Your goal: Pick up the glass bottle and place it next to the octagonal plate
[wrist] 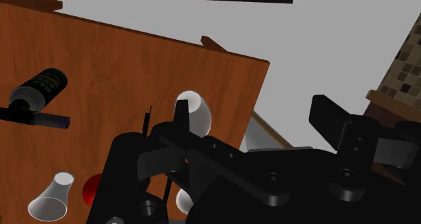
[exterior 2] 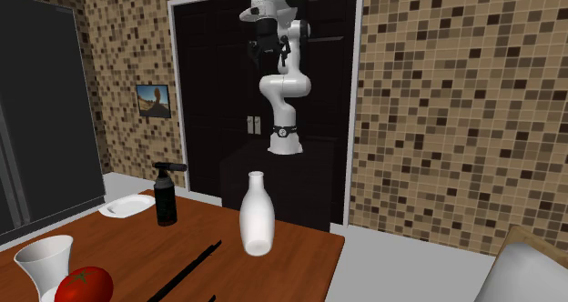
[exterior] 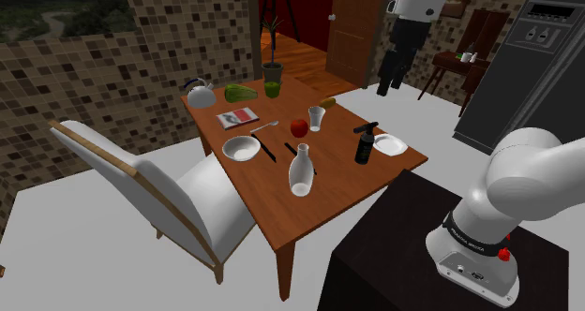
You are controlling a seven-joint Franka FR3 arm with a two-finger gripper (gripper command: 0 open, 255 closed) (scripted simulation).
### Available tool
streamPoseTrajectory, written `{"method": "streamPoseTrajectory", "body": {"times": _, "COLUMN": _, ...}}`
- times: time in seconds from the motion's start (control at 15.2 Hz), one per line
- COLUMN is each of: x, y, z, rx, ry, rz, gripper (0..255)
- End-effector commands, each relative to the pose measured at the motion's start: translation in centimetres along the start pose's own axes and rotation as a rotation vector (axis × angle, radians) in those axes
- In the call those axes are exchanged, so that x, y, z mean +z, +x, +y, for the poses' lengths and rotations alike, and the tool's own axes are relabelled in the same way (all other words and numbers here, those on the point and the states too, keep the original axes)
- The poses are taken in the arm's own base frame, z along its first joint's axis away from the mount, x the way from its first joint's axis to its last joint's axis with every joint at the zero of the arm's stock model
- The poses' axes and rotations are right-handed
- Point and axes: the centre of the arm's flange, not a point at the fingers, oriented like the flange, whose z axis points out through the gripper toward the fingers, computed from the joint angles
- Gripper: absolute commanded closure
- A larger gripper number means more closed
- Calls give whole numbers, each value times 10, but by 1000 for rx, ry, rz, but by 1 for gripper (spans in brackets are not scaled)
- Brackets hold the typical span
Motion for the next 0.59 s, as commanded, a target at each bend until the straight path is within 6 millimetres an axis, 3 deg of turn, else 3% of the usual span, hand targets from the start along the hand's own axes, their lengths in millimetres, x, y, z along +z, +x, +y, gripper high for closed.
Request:
{"method": "streamPoseTrajectory", "body": {"times": 0.0, "x": 0, "y": 0, "z": 0, "rx": 0, "ry": 0, "rz": 0, "gripper": 0}}
{"method": "streamPoseTrajectory", "body": {"times": 0.53, "x": 76, "y": 78, "z": 1, "rx": 4, "ry": -28, "rz": -35, "gripper": 0}}
